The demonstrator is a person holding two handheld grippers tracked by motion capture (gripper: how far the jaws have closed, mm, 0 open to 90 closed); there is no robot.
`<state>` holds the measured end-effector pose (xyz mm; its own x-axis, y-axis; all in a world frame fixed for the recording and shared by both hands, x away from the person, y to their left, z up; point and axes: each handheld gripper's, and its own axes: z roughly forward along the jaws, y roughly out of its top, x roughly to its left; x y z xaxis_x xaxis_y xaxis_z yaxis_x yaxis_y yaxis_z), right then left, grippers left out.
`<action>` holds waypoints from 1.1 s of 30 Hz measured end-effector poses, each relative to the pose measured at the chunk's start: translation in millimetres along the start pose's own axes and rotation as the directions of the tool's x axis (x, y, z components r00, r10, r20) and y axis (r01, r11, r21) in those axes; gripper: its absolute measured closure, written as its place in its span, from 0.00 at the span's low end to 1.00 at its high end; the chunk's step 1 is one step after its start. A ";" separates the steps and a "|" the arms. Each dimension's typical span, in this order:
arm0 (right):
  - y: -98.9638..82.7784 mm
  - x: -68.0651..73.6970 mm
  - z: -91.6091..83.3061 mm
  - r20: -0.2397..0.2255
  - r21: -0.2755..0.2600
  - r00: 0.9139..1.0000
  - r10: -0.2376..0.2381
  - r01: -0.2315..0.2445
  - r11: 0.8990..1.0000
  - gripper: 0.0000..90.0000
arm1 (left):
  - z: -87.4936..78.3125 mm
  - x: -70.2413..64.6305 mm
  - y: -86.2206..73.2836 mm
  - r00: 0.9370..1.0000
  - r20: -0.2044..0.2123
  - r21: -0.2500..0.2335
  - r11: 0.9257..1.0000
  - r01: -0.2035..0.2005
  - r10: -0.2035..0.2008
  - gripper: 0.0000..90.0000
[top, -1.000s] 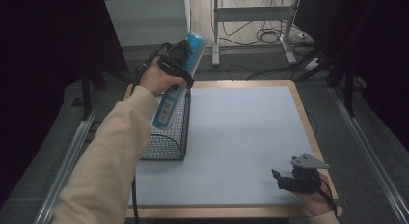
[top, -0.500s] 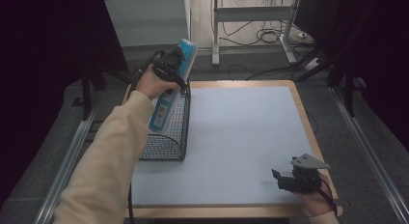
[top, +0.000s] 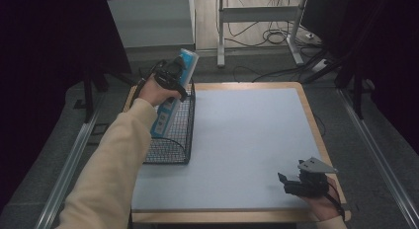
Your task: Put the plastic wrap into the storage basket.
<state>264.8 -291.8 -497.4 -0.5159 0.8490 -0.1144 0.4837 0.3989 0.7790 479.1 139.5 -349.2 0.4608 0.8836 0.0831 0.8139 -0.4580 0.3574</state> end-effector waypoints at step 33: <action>-1.1 -2.1 1.0 0.019 0.003 1.000 0.004 -0.005 1.000 0.15 | 64.4 9.1 12.5 0.999 -0.030 0.054 0.998 0.035 -0.034 0.35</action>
<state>266.1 -293.6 -498.6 -0.5000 0.8573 -0.1228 0.4881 0.3960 0.7778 516.3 135.6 -403.9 0.4221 0.9011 0.0986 0.8476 -0.4309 0.3097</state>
